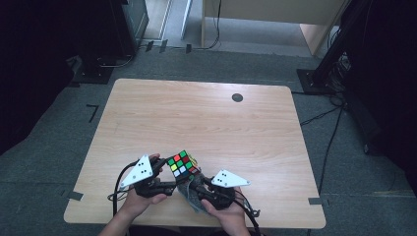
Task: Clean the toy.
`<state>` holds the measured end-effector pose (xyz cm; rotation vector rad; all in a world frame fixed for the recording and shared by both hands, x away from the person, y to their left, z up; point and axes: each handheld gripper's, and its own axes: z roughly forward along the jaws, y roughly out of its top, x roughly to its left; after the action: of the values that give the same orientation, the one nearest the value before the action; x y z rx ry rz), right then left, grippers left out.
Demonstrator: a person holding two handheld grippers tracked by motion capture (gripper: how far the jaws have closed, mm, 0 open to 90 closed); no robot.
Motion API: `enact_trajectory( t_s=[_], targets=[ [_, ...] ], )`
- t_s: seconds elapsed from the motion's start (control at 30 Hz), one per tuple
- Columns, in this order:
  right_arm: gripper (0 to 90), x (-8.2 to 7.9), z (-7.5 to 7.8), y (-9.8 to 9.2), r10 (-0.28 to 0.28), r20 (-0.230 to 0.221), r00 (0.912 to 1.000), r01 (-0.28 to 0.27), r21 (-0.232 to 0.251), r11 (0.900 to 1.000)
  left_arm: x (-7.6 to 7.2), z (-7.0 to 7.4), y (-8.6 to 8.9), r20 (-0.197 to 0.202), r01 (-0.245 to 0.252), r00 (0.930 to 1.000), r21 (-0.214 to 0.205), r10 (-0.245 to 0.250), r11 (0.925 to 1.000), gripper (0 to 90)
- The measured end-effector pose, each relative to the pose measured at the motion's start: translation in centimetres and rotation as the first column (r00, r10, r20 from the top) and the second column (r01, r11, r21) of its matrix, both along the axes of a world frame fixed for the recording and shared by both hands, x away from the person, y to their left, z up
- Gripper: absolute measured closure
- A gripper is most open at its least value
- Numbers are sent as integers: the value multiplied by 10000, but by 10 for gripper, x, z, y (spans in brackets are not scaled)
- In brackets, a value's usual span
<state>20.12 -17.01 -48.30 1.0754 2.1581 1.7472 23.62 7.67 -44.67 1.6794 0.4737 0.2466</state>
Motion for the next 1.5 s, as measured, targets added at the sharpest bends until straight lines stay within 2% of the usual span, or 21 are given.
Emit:
enact_trajectory(
  t_s=[0.17, 0.3, 0.4, 0.5, 0.6, 0.67, 0.77, 0.87, 0.97, 1.03, 1.1, 1.13, 1.23, 1.33, 1.37, 1.4, 1.5],
  targets=[
    [705, 5, 6, -17, -629, 102, 9980, 624, 392, 9973, 2, 0, 5, 2, -231, 9997, -14, 231, 9997, 340],
    [705, 9, 8, -25, -956, 113, 9954, 949, 522, 9941, 3, -1, 4, -78, -218, 9997, -2, 218, 9998, 340],
    [706, 9, 4, -19, -645, -5, 9979, 644, 570, 9963, 2, 0, 0, -72, -138, 9999, -54, 137, 9999, 340],
    [705, 5, -3, -4, 25, -76, 10000, -22, 384, 9993, 0, 0, -2, -19, -96, 10000, -21, 96, 10000, 340],
    [705, 4, -3, 0, 86, 2, 10000, -86, 143, 9999, 1, -1, -1, 3, -158, 9999, 41, 158, 9999, 340],
    [704, 7, -1, -6, -151, 58, 9999, 149, 252, 9996, 3, -1, 1, -23, -268, 9996, 32, 268, 9996, 340],
    [705, 11, 5, -23, -800, 69, 9968, 795, 543, 9954, 4, -2, 4, -64, -370, 9993, 45, 370, 9993, 340],
    [704, 13, 14, -41, -1441, 187, 9894, 1421, 809, 9865, 5, -3, 4, -117, -393, 9992, 92, 394, 9992, 340],
    [704, 13, 23, -49, -1634, 449, 9855, 1592, 866, 9834, 3, -4, 0, -28, -347, 9994, 335, 348, 9988, 340],
    [703, 11, 30, -50, -1612, 529, 9855, 1550, 1044, 9824, 1, -5, -4, 118, -368, 9993, 739, 361, 9966, 340],
    [703, 7, 38, -48, -1574, 736, 9848, 1482, 1169, 9820, -3, -6, -11, 438, -491, 9981, 1418, 433, 9887, 340],
    [702, 3, 43, -45, -1488, 889, 9849, 1381, 1163, 9836, -5, -7, -13, 533, -535, 9975, 1622, 454, 9853, 340],
    [701, -6, 53, -35, -1166, 1197, 9859, 1054, 958, 9898, -9, -11, -23, 910, -618, 9950, 2435, 406, 9679, 340],
    [691, -11, 54, -20, -754, 1458, 9864, 729, 221, 9971, -11, -14, -29, 986, -656, 9944, 2845, 388, 9564, 340],
    [684, -12, 53, -14, -718, 1630, 9840, 755, -167, 9970, -11, -16, -31, 1081, -786, 9930, 3120, 469, 9468, 340],
    [681, -13, 51, -9, -725, 1856, 9799, 850, -604, 9945, -11, -17, -33, 1154, -845, 9921, 3237, 493, 9424, 340],
    [684, -11, 49, -8, -547, 1775, 9826, 692, -769, 9946, -12, -18, -34, 1316, -889, 9902, 3380, 464, 9369, 341]
  ],
)
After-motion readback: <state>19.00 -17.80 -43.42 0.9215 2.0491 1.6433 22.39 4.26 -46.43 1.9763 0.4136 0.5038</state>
